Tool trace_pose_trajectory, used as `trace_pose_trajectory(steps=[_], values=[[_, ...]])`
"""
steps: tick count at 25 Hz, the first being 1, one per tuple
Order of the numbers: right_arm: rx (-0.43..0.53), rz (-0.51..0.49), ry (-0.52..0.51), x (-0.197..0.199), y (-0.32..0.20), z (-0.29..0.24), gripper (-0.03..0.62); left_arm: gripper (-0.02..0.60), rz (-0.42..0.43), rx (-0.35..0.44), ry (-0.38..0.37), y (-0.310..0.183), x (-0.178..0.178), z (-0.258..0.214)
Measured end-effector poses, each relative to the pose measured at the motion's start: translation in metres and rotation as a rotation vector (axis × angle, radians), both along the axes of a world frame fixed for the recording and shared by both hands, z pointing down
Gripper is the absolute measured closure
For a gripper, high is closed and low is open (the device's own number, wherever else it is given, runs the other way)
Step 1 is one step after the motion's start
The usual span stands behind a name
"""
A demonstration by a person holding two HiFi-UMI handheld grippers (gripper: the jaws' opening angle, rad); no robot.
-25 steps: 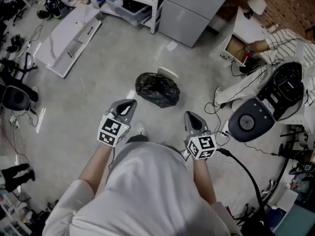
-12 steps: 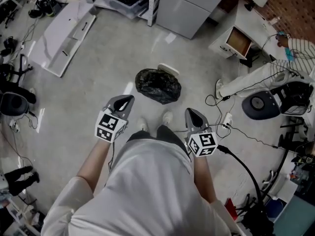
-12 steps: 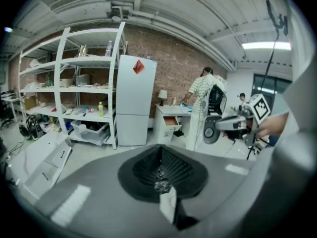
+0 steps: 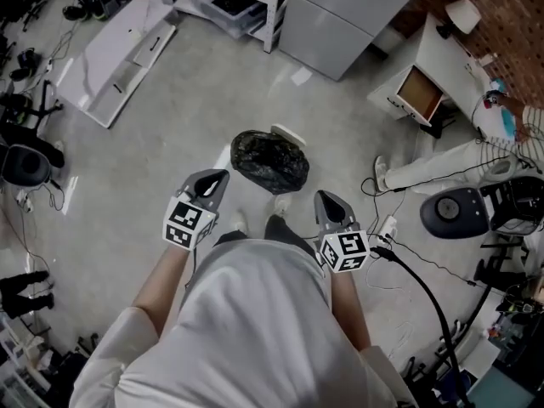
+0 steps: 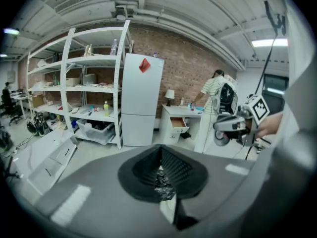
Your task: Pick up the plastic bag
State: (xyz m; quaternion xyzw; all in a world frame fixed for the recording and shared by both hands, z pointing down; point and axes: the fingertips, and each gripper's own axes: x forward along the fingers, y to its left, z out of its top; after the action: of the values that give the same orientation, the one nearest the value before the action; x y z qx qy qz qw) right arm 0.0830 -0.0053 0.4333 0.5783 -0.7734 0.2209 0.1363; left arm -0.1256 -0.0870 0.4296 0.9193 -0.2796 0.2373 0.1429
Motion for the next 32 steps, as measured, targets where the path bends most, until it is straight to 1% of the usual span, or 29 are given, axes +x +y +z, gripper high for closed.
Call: trace_pose_trajectory(steps=[5, 9, 12, 16, 18, 22, 29, 32], values=[[-0.003, -0.074, 0.002, 0.030, -0.032, 0.007, 0.592, 0.578, -0.048, -0.015, -0.002, -0.018, 0.039, 0.005], [-0.015, -0.126, -0.009, 0.052, -0.052, 0.020, 0.592, 0.578, -0.088, -0.007, -0.005, -0.031, 0.063, 0.014], [-0.031, -0.171, -0.027, 0.062, -0.065, 0.034, 0.592, 0.578, -0.115, -0.014, -0.031, -0.037, 0.076, 0.025], [-0.045, -0.229, -0.037, 0.072, -0.078, 0.050, 0.592, 0.578, -0.123, -0.020, -0.062, -0.043, 0.098, 0.035], [-0.053, -0.240, -0.042, 0.074, -0.083, 0.057, 0.592, 0.578, -0.118, -0.028, -0.071, -0.046, 0.106, 0.040], [-0.073, -0.237, -0.060, 0.071, -0.095, 0.069, 0.592, 0.578, -0.085, -0.042, -0.100, -0.059, 0.109, 0.053], [-0.129, -0.191, -0.060, 0.062, -0.112, 0.090, 0.592, 0.578, -0.014, -0.063, -0.136, -0.091, 0.099, 0.081], [-0.147, -0.197, -0.052, 0.054, -0.115, 0.103, 0.592, 0.578, 0.036, -0.066, -0.159, -0.105, 0.095, 0.100]])
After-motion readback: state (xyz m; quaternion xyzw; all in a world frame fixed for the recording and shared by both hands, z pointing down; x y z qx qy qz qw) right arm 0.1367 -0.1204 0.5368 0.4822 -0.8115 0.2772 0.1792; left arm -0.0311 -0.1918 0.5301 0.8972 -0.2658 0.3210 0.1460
